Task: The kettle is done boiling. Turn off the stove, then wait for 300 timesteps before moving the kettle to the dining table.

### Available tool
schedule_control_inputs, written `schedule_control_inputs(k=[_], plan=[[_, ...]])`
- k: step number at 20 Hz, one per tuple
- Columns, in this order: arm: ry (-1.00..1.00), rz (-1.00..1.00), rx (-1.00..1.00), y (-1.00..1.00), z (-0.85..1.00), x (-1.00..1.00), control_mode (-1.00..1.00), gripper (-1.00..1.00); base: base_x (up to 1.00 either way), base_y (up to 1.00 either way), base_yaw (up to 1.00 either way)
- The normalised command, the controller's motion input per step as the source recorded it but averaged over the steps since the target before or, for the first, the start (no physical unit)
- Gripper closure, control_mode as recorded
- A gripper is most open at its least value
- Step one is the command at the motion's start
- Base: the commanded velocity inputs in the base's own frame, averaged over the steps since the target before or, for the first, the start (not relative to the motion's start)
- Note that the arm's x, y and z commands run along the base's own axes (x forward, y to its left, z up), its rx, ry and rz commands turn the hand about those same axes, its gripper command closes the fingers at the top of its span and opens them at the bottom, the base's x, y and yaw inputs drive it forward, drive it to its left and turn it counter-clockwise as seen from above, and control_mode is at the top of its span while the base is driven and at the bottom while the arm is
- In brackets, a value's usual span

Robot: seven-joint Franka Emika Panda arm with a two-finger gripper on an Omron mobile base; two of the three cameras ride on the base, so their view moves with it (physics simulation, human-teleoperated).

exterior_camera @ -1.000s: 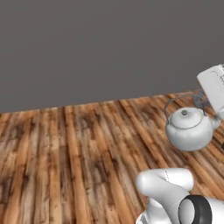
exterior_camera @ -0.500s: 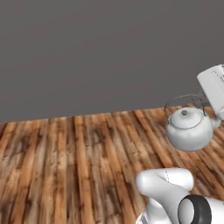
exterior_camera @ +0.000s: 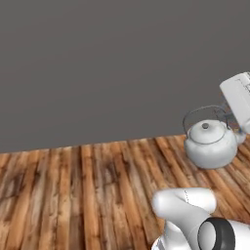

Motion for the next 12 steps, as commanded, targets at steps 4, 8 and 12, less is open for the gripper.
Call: schedule_control_inputs(k=[4,8,12], plan=[[0.00,0.00,0.00,0.00,0.00,0.00,1.00,1.00,1.00,-0.64,-0.15],[0.00,0.00,0.00,0.00,0.00,0.00,1.00,1.00,1.00,-0.66,-0.37],[0.00,0.00,0.00,0.00,0.00,0.00,1.00,1.00,0.94,-0.53,-0.48]])
